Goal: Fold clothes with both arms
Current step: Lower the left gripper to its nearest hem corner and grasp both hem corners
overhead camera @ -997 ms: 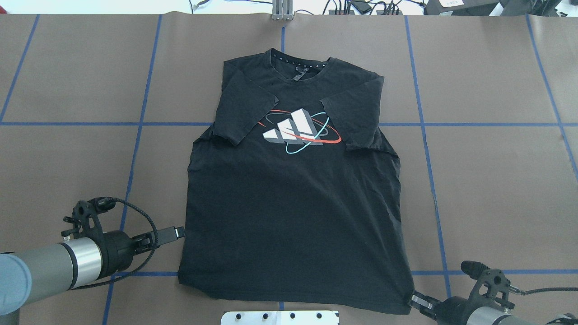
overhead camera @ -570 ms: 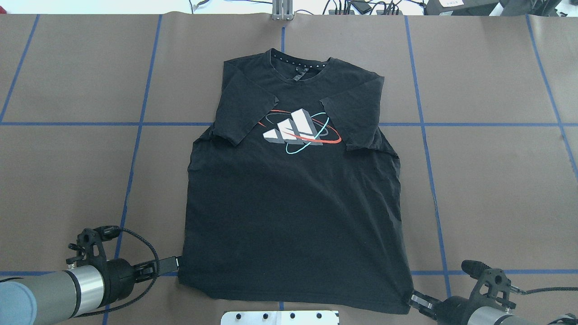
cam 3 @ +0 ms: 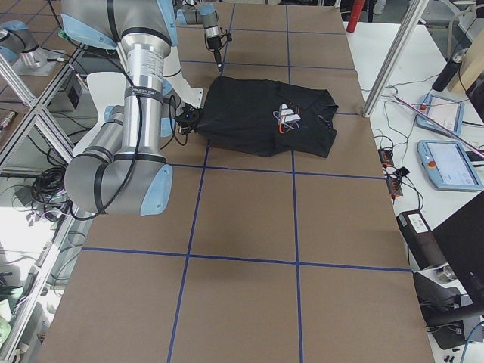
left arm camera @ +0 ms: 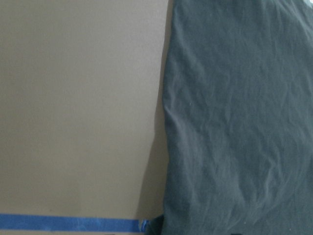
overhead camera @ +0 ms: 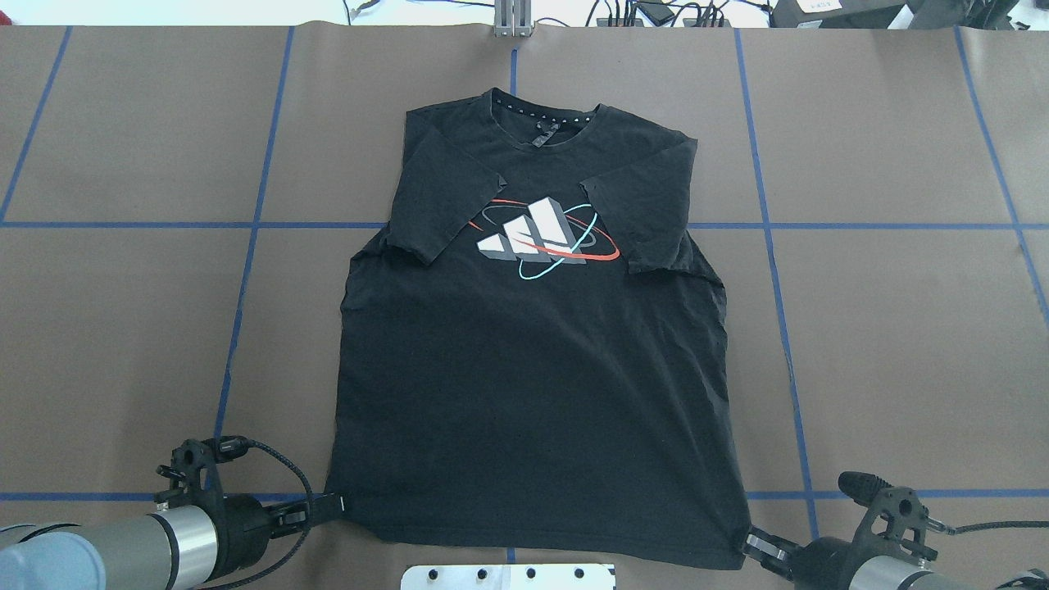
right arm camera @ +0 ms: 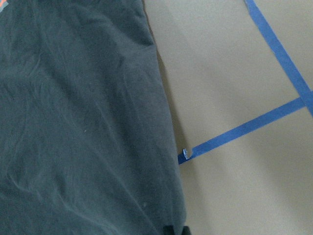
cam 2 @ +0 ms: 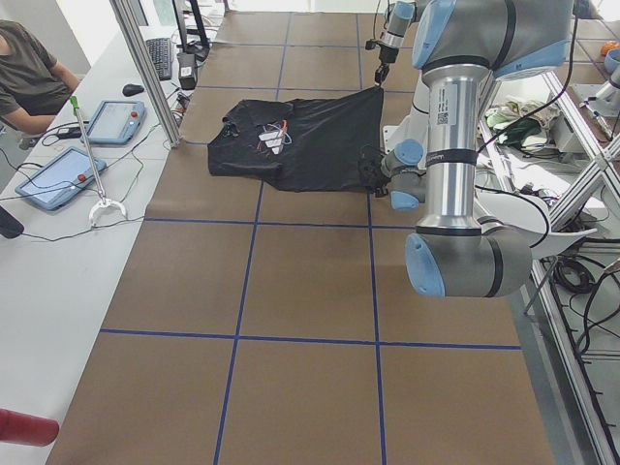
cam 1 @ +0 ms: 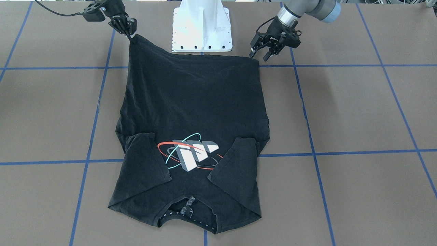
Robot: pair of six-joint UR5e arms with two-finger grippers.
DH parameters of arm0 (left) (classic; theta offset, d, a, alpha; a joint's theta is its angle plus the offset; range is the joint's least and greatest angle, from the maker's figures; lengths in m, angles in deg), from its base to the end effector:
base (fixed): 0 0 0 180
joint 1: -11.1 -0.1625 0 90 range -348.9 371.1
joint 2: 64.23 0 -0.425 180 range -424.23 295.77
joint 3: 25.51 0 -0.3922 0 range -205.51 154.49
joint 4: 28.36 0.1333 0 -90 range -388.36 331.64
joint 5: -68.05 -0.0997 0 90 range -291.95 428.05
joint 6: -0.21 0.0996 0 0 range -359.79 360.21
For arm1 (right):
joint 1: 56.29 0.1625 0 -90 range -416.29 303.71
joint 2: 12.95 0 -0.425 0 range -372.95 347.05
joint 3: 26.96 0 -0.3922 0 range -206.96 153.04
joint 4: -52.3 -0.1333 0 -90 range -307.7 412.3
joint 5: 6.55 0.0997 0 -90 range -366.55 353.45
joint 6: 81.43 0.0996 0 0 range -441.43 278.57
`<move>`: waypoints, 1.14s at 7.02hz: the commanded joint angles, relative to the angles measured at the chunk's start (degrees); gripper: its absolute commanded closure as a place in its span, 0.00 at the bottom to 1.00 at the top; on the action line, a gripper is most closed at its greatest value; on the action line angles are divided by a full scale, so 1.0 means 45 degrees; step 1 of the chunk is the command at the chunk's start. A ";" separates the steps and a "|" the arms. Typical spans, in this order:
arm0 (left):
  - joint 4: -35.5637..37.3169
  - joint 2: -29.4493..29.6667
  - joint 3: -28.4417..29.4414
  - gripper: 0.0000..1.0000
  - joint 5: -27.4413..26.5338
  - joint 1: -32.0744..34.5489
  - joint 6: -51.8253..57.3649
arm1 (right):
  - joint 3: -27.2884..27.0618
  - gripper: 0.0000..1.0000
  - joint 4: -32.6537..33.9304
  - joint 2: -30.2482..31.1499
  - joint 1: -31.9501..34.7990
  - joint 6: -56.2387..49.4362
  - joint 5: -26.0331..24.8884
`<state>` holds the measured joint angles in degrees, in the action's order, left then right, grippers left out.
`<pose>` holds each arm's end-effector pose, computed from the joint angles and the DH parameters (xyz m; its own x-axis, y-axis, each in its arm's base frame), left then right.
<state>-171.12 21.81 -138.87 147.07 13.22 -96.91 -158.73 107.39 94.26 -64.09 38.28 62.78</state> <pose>0.4583 -0.1693 0.3913 0.2768 -0.1320 -0.9518 0.2538 0.9654 -0.0601 -0.3814 -0.1178 0.3669 0.3508 0.4200 0.8370 -0.4008 0.8751 -0.2712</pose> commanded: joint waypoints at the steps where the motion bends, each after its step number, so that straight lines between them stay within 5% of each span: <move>1: 0.0220 0.0431 0.0230 0.27 0.0019 -0.0040 0.0000 | -0.0015 1.00 0.0003 0.0023 0.0014 0.0000 -0.0015; 3: 0.0220 0.0276 0.0288 0.55 0.0019 -0.0040 0.0019 | -0.0112 1.00 0.0003 0.0023 0.0014 0.0000 -0.0015; 5: 0.0240 0.0276 0.0173 1.00 0.0039 0.0038 0.0019 | -0.0151 1.00 0.0003 0.0023 0.0014 0.0000 -0.0015; 8: 0.0260 0.0217 -0.0043 1.00 0.0078 0.0039 0.0019 | -0.0307 1.00 0.0003 0.0042 0.0033 0.0000 -0.0015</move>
<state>-169.97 22.84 -138.80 147.34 13.37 -96.82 -159.75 107.41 94.44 -63.95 38.28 62.71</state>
